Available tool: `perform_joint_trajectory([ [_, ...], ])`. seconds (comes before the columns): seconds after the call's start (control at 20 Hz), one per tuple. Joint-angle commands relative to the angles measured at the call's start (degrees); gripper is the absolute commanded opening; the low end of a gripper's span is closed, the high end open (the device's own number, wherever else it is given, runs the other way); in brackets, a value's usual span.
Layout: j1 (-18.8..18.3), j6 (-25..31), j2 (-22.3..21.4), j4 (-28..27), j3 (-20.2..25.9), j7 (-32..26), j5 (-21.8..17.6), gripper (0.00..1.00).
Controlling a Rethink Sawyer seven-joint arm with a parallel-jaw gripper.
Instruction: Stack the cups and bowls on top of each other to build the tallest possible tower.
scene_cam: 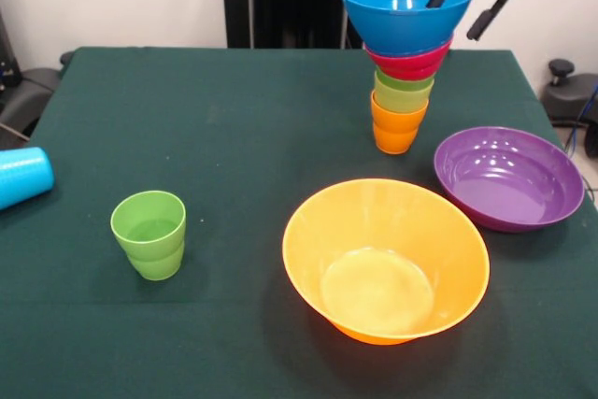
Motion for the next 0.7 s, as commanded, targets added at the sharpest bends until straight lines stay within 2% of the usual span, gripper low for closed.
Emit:
perform_joint_trajectory([
  [0.05,0.1,11.2,0.7,-3.7,3.0,7.0,-1.4,1.0],
  [0.35,0.1,13.2,-0.1,-3.0,2.6,5.9,-2.3,1.0],
  [0.7,-1.4,14.6,-1.4,-5.1,2.2,3.4,-2.8,1.0],
])
